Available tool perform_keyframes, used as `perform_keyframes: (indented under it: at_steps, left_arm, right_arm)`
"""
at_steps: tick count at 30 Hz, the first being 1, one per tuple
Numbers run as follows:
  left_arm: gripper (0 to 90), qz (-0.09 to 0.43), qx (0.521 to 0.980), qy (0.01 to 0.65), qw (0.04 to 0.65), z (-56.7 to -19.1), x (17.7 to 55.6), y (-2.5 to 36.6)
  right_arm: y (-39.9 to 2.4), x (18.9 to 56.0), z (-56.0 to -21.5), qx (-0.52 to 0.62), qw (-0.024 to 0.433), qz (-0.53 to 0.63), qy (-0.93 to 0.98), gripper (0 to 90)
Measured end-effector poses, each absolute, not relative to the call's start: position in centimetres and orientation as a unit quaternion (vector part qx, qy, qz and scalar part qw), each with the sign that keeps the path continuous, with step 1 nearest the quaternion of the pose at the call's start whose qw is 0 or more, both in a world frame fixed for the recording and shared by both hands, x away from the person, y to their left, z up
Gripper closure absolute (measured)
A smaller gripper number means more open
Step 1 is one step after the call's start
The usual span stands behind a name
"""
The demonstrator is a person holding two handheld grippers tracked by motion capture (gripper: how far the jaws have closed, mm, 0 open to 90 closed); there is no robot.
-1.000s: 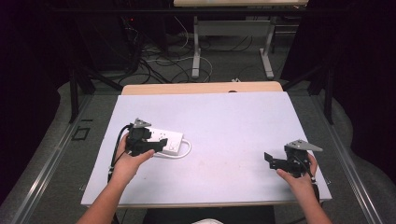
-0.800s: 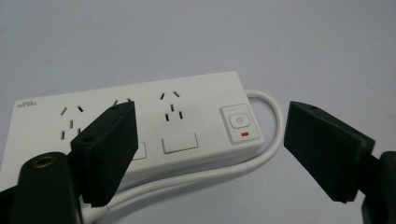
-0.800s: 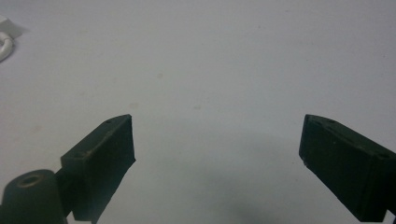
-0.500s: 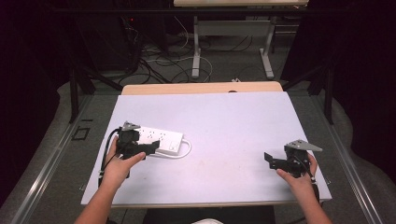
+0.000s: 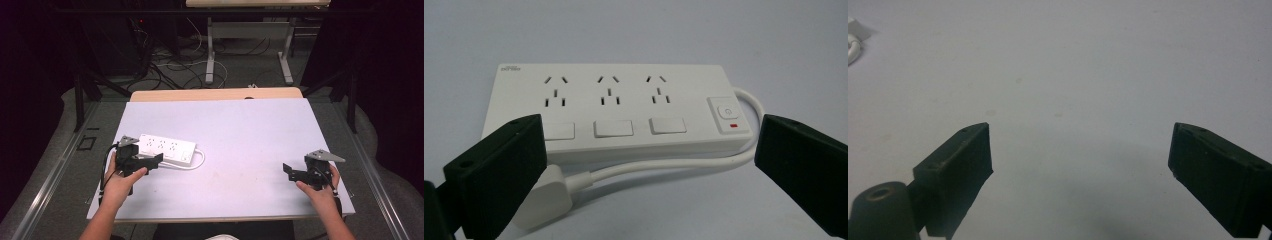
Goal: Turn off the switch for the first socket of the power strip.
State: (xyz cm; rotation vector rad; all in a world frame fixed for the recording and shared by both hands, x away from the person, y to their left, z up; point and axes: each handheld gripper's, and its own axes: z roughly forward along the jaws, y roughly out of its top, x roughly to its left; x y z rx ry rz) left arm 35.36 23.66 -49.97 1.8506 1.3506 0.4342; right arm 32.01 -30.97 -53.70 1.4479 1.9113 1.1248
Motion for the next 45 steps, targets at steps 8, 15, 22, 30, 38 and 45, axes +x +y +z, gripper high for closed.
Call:
perform_keyframes:
  at_steps: [8,15,22,30,38,45]
  left_arm:
    - [0.2,0.177,0.717,0.543,0.4,-50.6,34.7,25.2]
    - [0.3,0.177,0.706,0.554,0.405,-51.7,34.2,26.1]
    - [0.4,0.183,0.698,0.562,0.404,-52.4,34.1,26.5]
    - [0.6,0.192,0.698,0.565,0.396,-53.5,34.2,27.0]
    - [0.6,0.193,0.699,0.565,0.394,-54.1,34.2,27.2]
    - [0.6,0.195,0.695,0.57,0.391,-54.5,34.2,27.7]
  right_arm:
    - [-31.0,32.0,-53.7,0.529,0.241,0.412,0.702,9.8]
    - [-31.0,32.0,-53.7,0.528,0.243,0.411,0.703,9.7]
    - [-31.0,32.0,-53.7,0.525,0.245,0.41,0.704,9.8]
    - [-31.1,32.0,-53.7,0.527,0.243,0.41,0.704,10.1]
    - [-31.1,32.1,-53.8,0.526,0.243,0.409,0.705,10.2]
    - [-31.0,32.0,-53.8,0.526,0.242,0.41,0.705,10.2]
